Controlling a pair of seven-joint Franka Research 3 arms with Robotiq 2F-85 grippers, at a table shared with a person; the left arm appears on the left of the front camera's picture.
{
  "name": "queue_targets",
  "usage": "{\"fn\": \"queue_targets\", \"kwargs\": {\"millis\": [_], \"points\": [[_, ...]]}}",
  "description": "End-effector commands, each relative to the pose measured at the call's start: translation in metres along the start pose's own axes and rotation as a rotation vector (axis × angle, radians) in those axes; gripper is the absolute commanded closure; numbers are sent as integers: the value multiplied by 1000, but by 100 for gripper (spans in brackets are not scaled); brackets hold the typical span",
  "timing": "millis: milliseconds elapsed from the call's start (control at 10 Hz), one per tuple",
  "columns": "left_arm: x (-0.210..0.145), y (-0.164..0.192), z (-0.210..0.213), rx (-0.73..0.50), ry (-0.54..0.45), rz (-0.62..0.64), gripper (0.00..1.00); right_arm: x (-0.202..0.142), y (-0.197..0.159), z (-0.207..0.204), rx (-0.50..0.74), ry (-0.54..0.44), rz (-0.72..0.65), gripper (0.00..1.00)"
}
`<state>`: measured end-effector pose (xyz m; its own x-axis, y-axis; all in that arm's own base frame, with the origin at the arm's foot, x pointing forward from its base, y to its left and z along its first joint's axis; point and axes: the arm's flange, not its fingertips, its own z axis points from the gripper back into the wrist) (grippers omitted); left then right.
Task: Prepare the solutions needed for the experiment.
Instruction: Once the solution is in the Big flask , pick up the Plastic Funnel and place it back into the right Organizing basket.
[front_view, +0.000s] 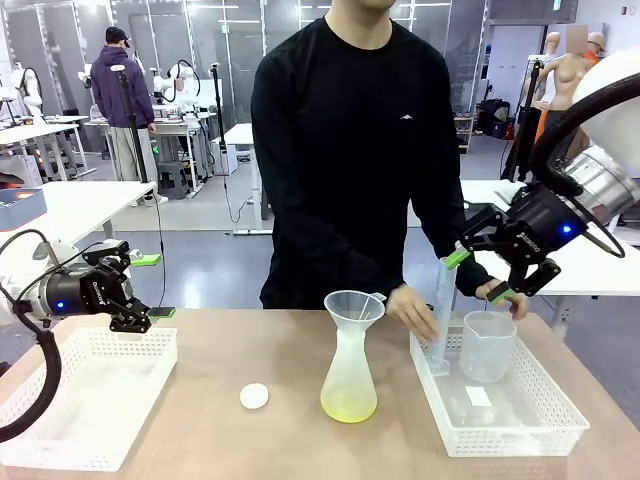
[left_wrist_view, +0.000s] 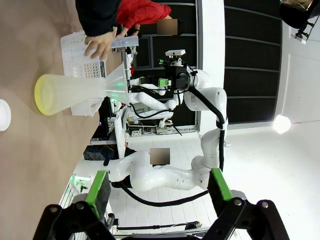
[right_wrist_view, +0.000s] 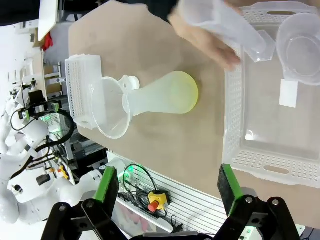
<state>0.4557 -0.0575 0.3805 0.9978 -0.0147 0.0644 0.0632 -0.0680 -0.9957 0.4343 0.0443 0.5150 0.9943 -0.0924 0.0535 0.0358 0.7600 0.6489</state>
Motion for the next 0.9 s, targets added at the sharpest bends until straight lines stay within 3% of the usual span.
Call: {"fn": "queue_targets", "kwargs": {"millis": [0, 400, 800], "points": [[0, -2, 1, -3, 6, -3, 0, 5, 29, -15, -14, 1, 16, 0], [0, -2, 1, -3, 6, -3, 0, 17, 76, -48, -37, 30, 55, 0], [0, -2, 1, -3, 6, -3, 0, 19, 89, -63, -62, 35, 48, 0]]}}
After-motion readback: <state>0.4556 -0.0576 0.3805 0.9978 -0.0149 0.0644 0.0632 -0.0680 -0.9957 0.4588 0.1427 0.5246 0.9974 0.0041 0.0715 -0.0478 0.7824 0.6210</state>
